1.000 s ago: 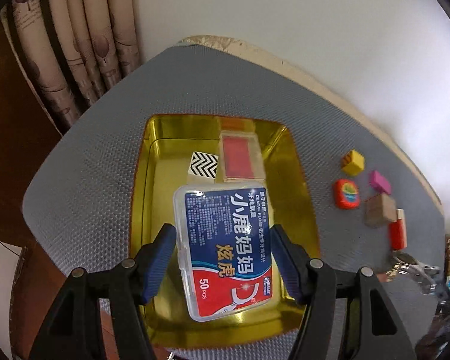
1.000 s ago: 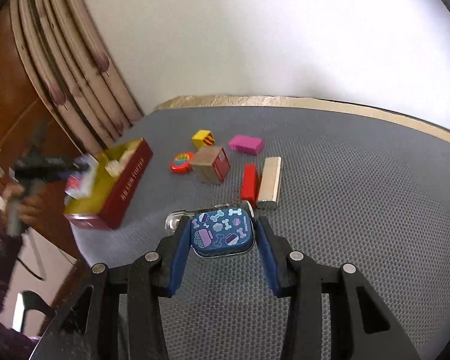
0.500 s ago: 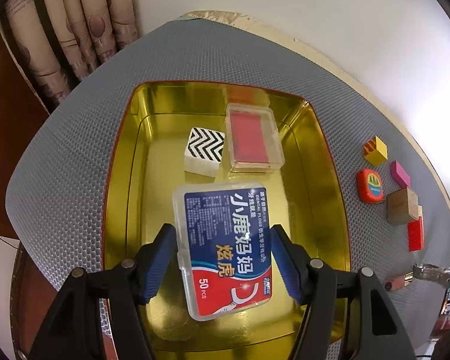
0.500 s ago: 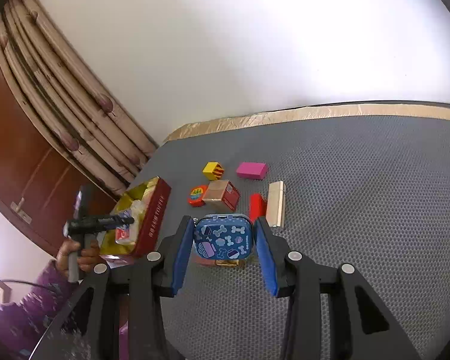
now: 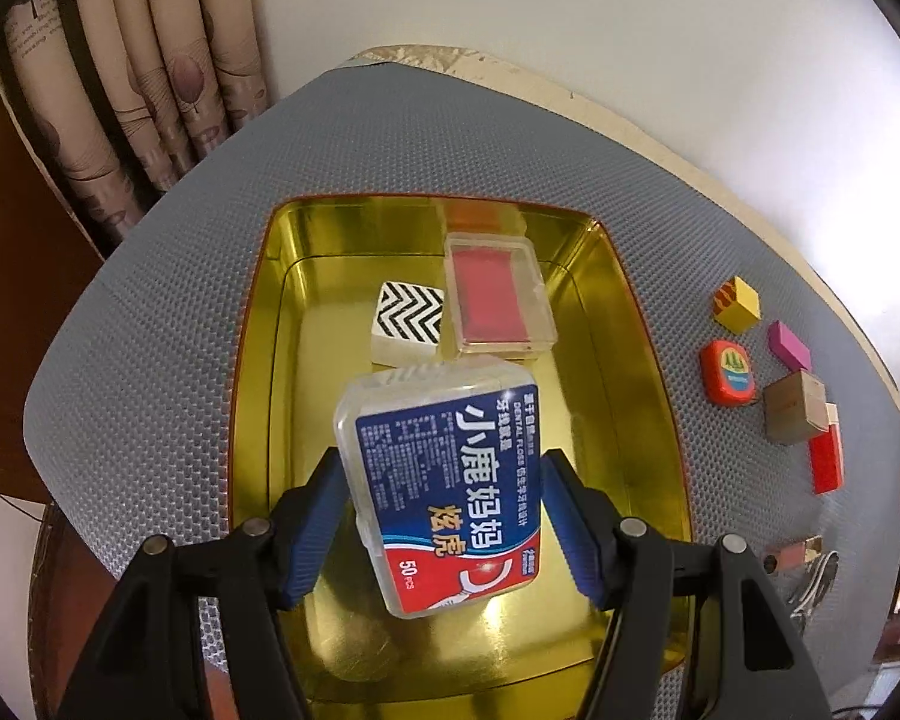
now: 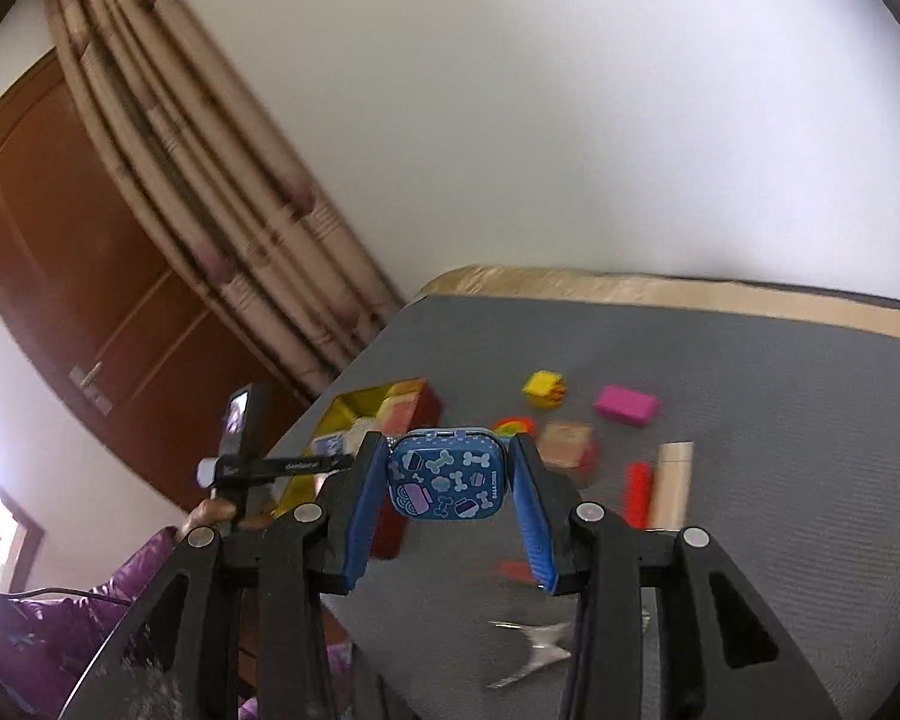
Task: Organize rigid objects
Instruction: 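Place the toothpick box in the gold tray with the left tool while the right tool carries the tin, then set the blue tin into the gold tray and open the right tool, then grasp the silver metal clamp with the right tool, then grasp the gold-capped red block with the left tool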
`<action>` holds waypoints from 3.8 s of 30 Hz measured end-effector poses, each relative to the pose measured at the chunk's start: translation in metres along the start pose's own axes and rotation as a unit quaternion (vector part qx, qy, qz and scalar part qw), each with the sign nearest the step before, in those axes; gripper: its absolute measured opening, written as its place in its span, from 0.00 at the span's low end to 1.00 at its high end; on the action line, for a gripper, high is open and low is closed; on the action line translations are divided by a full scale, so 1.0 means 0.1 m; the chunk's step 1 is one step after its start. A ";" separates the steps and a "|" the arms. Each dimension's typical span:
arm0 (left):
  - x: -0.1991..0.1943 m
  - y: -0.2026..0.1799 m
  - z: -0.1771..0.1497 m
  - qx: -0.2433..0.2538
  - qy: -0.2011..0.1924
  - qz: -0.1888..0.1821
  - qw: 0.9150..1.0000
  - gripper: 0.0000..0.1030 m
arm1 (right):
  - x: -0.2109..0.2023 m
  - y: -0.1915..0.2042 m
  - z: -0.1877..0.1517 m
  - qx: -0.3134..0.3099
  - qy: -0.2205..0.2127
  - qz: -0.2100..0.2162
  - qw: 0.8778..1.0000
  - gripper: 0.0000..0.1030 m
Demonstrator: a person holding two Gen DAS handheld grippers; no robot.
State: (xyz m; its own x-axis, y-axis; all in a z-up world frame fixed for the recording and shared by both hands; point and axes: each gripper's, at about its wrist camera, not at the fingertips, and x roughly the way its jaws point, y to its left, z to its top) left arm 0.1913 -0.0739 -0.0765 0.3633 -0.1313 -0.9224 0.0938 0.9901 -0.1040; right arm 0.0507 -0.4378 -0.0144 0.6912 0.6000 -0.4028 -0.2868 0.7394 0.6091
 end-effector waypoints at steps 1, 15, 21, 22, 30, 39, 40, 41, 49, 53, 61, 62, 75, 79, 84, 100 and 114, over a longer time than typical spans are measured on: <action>-0.02 0.01 0.01 0.000 -0.002 -0.001 1.000 0.64 | 0.08 0.02 -0.01 0.000 0.004 0.005 1.000 0.38; -0.69 0.33 -0.24 -0.071 -0.095 0.019 0.993 0.64 | 1.83 0.69 0.06 -0.032 0.115 0.076 0.990 0.38; -1.03 0.41 -0.78 -0.094 -0.158 0.070 0.980 0.64 | 2.67 0.79 0.11 -0.042 0.171 0.053 0.983 0.39; -1.04 0.42 -0.82 -0.090 -0.165 0.077 0.979 0.64 | 2.76 0.80 0.10 -0.046 0.176 0.046 0.982 0.39; -1.03 0.34 -0.91 -0.055 -0.204 0.129 0.969 0.64 | 3.20 0.78 0.02 -0.049 0.201 0.011 0.978 0.39; -0.87 0.25 -0.93 -0.029 -0.183 0.114 0.976 0.64 | 1.89 0.51 -0.15 -0.021 0.077 -0.004 0.997 0.76; -0.87 0.22 -0.94 -0.023 -0.185 0.118 0.975 0.64 | 1.64 0.40 -0.25 -0.019 0.060 -0.030 0.998 0.81; -0.88 0.17 -0.96 -0.016 -0.187 0.118 0.975 0.64 | 1.39 0.28 -0.37 -0.016 0.047 -0.065 0.997 0.85; -0.85 -0.06 -1.06 0.008 -0.172 0.107 0.979 0.64 | 0.12 -0.52 -1.33 0.133 0.065 -0.245 0.958 0.86; -0.83 -0.15 -1.12 0.021 -0.167 0.105 0.980 0.64 | 0.22 -0.59 -1.46 0.192 0.069 -0.235 0.950 0.85; -0.86 -0.22 -1.18 0.054 -0.190 0.121 0.973 0.64 | 0.62 -0.74 -1.56 0.292 0.092 -0.245 0.920 0.69; -0.85 -0.22 -1.18 0.056 -0.190 0.120 0.973 0.64 | 0.65 -0.74 -1.52 0.296 0.090 -0.250 0.917 0.69; -0.74 -0.13 -1.15 0.047 -0.155 0.095 0.982 0.64 | 1.16 -0.45 -1.42 0.198 0.139 -0.382 0.892 0.65; -0.75 -0.07 -1.14 0.034 -0.146 0.083 0.985 0.64 | 1.16 -0.41 -1.44 0.154 0.159 -0.383 0.897 0.48; -0.79 -0.07 -1.16 0.028 -0.151 0.082 0.985 0.64 | 0.93 -0.53 -1.44 0.134 0.181 -0.373 0.900 0.38; -0.94 -1.19 -1.61 0.277 -0.188 -0.075 0.939 0.64 | 0.26 -1.27 -1.49 0.129 0.121 -0.380 0.908 0.40; -0.19 -2.40 -1.13 0.521 -0.137 -0.082 0.839 0.64 | -0.30 -1.40 -1.73 0.124 0.058 -0.313 0.940 0.45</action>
State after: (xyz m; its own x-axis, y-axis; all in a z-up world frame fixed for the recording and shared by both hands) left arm 0.0573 -0.3035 -0.0759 0.4525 -0.4092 -0.7923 0.8701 0.3973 0.2918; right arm -0.0445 -0.5067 -0.2058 0.5916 0.1116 -0.7985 0.3254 0.8731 0.3631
